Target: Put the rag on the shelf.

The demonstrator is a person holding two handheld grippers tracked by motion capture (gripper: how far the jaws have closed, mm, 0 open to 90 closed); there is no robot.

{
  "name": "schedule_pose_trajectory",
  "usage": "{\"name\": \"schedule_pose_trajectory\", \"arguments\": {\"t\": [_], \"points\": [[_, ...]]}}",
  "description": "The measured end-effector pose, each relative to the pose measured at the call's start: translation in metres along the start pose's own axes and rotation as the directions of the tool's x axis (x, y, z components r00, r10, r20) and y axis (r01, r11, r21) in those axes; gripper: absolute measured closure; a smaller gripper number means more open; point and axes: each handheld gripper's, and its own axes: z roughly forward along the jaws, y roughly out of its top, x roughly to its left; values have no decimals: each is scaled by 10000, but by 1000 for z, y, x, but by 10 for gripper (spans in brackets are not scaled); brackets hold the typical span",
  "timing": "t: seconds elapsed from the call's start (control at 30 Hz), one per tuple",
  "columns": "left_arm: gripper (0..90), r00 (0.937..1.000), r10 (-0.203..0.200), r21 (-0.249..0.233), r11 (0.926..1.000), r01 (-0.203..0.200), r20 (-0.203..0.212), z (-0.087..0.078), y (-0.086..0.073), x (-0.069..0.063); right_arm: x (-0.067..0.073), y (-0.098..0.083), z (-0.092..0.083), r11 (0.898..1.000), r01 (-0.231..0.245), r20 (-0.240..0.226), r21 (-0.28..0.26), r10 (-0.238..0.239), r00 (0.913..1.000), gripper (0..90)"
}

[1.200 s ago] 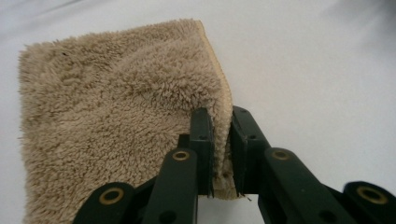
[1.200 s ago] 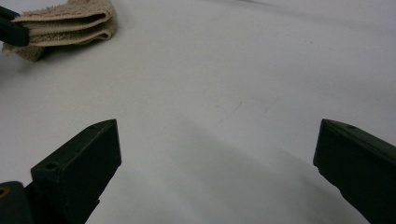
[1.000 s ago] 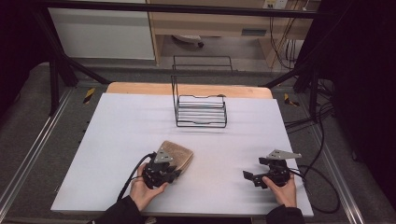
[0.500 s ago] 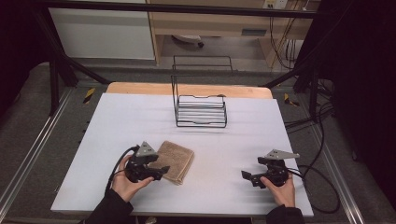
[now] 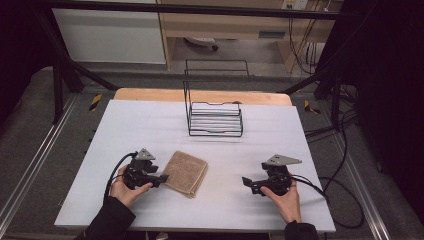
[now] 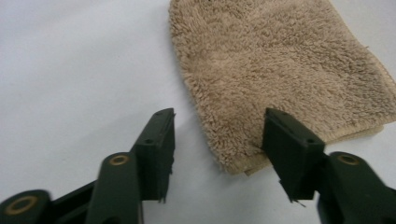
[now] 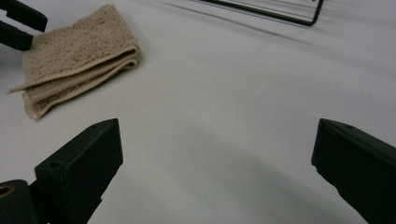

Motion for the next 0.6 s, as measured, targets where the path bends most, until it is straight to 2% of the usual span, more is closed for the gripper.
{"name": "schedule_pose_trajectory", "arguments": {"t": [0.1, 0.17, 0.37, 0.5, 0.6], "points": [[498, 9999, -94, 79, 9999, 93, 56, 2, -2, 3, 12, 10, 13, 10000, 8, 176, 12, -8, 9998, 53], [539, 9995, -257, 41, 9997, 257, 194, 3, -4, 3, 20, 18, 22, 10000, -3, 96, 20, 2, 10000, 74], [666, 9993, -234, 54, 9997, 233, 283, 5, -7, -1, 45, 37, 56, 9996, 26, -230, 289, -20, 9997, 157], [711, 9990, -267, 91, 9996, 264, 361, 5, -7, -2, 56, 45, 78, 9989, 126, -294, 455, -113, 9995, 236], [742, 9989, -318, 100, 9995, 314, 339, 6, -7, -3, 63, 50, 92, 9987, -45, -267, 502, 59, 9996, 300]]}}
